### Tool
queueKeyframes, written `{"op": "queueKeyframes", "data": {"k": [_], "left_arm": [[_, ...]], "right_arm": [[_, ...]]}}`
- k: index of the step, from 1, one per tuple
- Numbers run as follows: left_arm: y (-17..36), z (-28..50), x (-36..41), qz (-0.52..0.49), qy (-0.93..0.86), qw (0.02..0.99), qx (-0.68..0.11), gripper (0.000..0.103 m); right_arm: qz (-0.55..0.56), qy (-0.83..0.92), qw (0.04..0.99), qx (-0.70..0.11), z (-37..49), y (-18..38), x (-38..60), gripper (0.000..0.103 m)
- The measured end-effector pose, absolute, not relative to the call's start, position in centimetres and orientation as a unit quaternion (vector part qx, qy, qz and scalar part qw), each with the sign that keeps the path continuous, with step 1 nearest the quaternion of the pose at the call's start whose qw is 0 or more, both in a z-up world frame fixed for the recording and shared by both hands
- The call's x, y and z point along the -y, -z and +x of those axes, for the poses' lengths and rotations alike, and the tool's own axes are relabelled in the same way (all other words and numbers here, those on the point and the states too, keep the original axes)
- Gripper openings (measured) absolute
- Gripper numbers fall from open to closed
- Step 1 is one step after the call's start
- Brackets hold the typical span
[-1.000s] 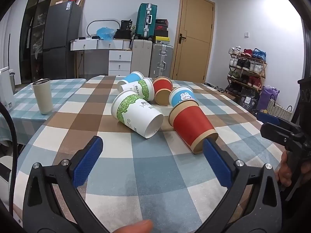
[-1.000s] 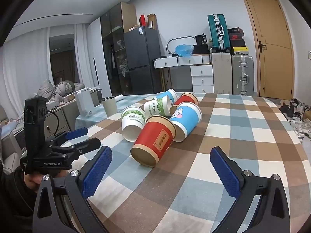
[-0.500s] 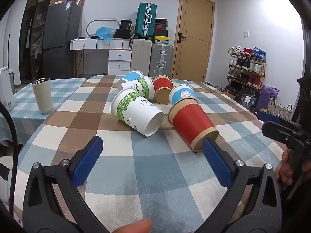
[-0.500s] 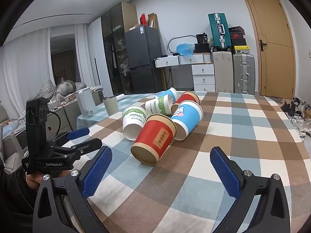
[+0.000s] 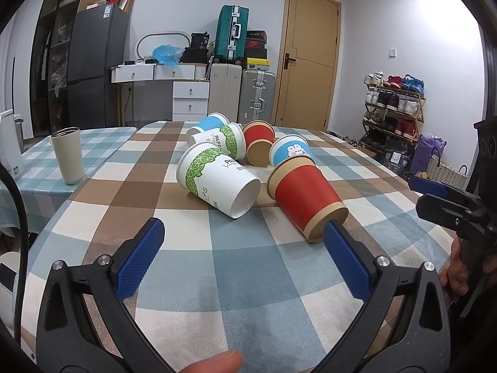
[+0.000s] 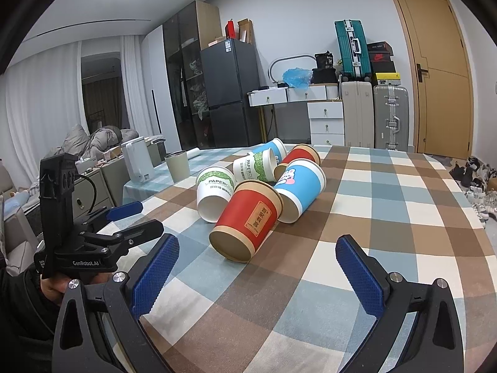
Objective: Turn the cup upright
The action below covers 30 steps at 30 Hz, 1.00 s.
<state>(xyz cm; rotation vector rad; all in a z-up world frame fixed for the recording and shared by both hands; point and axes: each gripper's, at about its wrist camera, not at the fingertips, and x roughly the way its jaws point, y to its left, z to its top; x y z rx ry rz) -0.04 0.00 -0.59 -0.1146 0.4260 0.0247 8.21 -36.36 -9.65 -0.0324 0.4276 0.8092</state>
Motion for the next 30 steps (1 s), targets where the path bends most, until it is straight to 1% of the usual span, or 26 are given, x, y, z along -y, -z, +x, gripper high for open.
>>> {"op": "queueKeyframes", "data": {"k": [30], "left_arm": [[0.44,-0.06,0.0,-0.057,-0.011,0.976,-0.21,0.102]], "right_arm": [[-0.019,-0.391,0.897,-0.207,8.26,9.73,36.34,0.103]]}}
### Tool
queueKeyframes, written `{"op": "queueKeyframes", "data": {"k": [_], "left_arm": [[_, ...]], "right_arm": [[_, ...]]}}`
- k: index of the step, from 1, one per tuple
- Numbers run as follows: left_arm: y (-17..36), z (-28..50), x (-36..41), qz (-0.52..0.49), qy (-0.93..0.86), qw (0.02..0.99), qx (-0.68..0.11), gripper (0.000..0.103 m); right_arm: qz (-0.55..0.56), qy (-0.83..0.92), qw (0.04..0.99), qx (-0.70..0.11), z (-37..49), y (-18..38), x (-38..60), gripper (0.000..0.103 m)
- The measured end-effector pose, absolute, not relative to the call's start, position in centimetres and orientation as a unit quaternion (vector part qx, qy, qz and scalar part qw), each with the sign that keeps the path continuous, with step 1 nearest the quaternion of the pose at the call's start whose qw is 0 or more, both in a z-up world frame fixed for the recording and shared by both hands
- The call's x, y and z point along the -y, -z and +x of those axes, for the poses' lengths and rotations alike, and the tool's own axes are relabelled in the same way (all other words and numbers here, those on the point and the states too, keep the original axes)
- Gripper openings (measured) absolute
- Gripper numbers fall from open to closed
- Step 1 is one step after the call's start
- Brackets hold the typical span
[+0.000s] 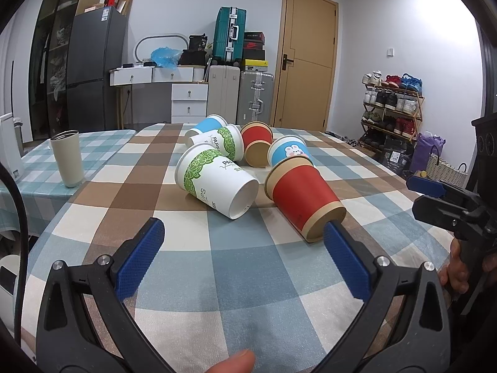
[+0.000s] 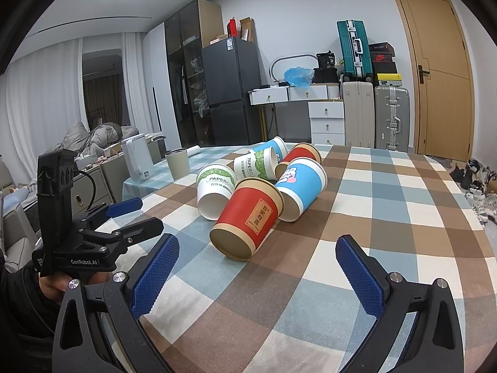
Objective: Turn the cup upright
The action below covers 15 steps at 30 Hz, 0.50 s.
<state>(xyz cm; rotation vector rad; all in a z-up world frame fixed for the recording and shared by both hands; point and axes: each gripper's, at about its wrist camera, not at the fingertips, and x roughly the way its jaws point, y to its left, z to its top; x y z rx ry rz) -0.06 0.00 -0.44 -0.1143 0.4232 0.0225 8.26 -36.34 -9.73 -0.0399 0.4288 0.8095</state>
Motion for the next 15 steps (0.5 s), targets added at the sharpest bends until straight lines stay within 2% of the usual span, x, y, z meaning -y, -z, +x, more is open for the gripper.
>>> {"op": "queueKeyframes", "data": {"k": [15], "left_arm": [[0.23,-0.17,-0.12,-0.054,-0.015,0.975,-0.213,0.102]], "right_arm": [[-0.013,-0.387,0.897,-0.213,8.32,9.95,36.38,0.103]]}}
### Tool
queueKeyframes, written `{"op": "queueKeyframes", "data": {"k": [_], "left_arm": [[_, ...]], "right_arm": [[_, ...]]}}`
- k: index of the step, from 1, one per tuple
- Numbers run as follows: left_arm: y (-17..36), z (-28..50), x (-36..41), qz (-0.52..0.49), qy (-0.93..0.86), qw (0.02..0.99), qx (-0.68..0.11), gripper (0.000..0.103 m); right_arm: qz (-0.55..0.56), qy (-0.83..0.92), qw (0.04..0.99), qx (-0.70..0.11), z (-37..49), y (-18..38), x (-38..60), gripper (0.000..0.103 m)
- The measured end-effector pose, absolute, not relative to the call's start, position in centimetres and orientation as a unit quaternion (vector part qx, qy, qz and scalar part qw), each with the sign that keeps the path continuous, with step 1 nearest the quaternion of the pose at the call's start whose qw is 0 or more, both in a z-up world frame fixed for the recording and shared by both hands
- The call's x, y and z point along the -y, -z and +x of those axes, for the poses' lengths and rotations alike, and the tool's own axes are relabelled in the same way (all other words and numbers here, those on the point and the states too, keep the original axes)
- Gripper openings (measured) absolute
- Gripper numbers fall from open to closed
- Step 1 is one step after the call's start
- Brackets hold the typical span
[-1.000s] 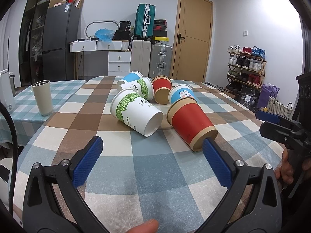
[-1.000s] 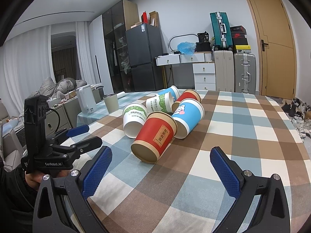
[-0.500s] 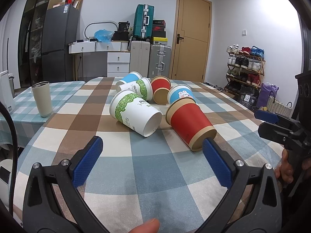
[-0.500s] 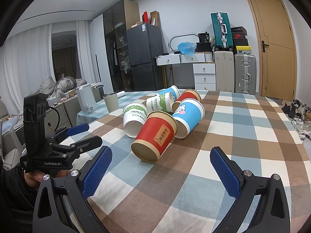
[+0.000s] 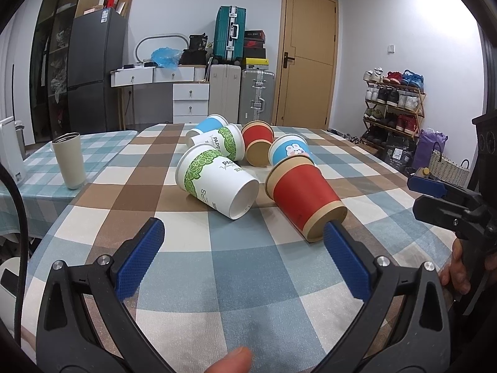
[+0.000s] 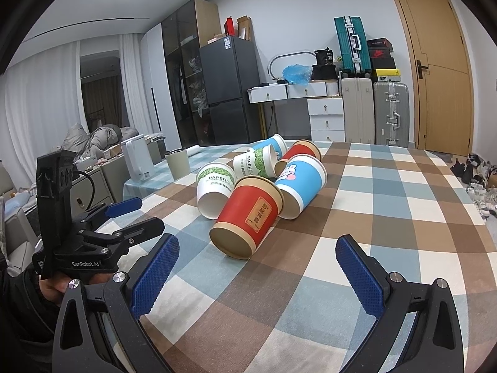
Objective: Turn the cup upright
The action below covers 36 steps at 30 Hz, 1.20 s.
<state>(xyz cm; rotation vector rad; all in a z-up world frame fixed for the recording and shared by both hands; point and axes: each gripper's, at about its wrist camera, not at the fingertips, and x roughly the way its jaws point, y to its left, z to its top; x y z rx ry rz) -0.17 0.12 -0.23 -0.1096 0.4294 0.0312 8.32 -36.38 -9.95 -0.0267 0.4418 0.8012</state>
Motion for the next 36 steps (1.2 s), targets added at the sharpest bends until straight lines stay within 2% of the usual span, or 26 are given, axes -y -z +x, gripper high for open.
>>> {"op": "queueKeyframes", "data": {"k": [13,25,33,36], "left_arm": [[-1.3,-0.1,0.1,-0.055,-0.02,0.976,-0.211,0.102],[-2.2,0.2,1.0,-0.055,-0.006,0.975,-0.217,0.102],[-2.3,2.5,2.3,-0.066,0.003,0.967,-0.247,0.102],[-2.1,3.3,3.3,-0.06,0.008,0.965,-0.257,0.102]], "right_arm": [[-0.003,-0.367,0.902,-0.226,8.9,9.7,36.6,0.103],[0.027,-0.336,0.926,-0.171,8.5,7.6,38.6,0.103],[-0.002,-0.316,0.931,-0.184,8.9,7.8,38.2,0.103],[-0.002,-0.315,0.925,-0.212,9.6,8.2,38.3,0.103]]}}
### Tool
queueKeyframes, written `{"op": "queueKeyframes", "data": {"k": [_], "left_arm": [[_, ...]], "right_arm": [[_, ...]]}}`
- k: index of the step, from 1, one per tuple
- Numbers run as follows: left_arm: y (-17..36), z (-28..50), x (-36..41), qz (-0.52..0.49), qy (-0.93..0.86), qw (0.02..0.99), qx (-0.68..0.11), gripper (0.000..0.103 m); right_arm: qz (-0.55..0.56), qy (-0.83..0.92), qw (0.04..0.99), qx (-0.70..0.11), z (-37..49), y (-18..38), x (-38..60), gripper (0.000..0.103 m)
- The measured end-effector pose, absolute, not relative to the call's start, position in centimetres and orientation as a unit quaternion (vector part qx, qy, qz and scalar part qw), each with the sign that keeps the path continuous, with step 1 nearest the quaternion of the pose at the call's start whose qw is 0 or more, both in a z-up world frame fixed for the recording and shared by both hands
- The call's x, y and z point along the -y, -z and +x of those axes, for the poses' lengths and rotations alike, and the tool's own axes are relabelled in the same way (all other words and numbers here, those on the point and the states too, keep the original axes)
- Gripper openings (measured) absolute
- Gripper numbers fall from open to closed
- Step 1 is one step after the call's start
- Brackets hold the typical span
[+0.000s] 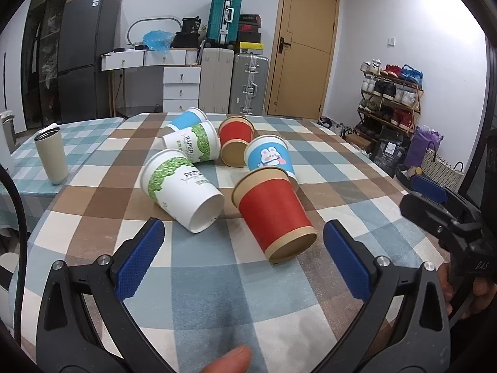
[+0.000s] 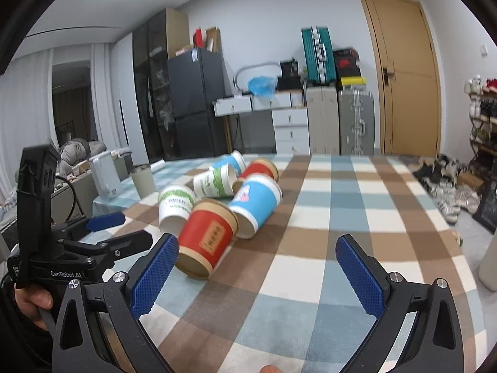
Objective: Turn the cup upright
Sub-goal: 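Move the left tool toward the tipped red cup and close around it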
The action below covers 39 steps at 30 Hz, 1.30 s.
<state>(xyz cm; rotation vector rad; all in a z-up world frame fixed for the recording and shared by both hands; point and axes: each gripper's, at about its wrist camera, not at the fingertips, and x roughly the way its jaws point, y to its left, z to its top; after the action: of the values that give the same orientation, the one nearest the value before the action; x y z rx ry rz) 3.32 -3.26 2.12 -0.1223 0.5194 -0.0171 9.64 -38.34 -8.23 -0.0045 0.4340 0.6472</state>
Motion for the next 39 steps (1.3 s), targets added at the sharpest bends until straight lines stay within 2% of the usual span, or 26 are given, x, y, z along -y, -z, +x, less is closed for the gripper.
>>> {"op": "queueKeyframes", "data": {"k": [22,26,28,33,39], "left_arm": [[0.9,11.4,7.8,-0.02,0.002,0.939,-0.344,0.101],[1.3,12.5,8.1,-0.023,0.009,0.932,-0.361,0.09],[1.7,13.0,8.4,-0.021,0.011,0.928,-0.373,0.078],[2.0,13.2,8.6,-0.023,0.017,0.924,-0.381,0.056],[1.8,12.4,8.3,-0.033,0.023,0.927,-0.373,0.054]], "right_arm": [[0.009,-0.322,0.917,-0.236,10.6,9.0,39.3,0.103],[0.015,-0.321,0.917,-0.237,10.6,9.1,39.5,0.103],[0.014,-0.324,0.916,-0.237,10.6,9.1,39.4,0.103],[0.007,-0.324,0.916,-0.235,10.4,9.1,39.2,0.103],[0.006,-0.326,0.916,-0.233,10.3,9.0,39.2,0.103]]}}
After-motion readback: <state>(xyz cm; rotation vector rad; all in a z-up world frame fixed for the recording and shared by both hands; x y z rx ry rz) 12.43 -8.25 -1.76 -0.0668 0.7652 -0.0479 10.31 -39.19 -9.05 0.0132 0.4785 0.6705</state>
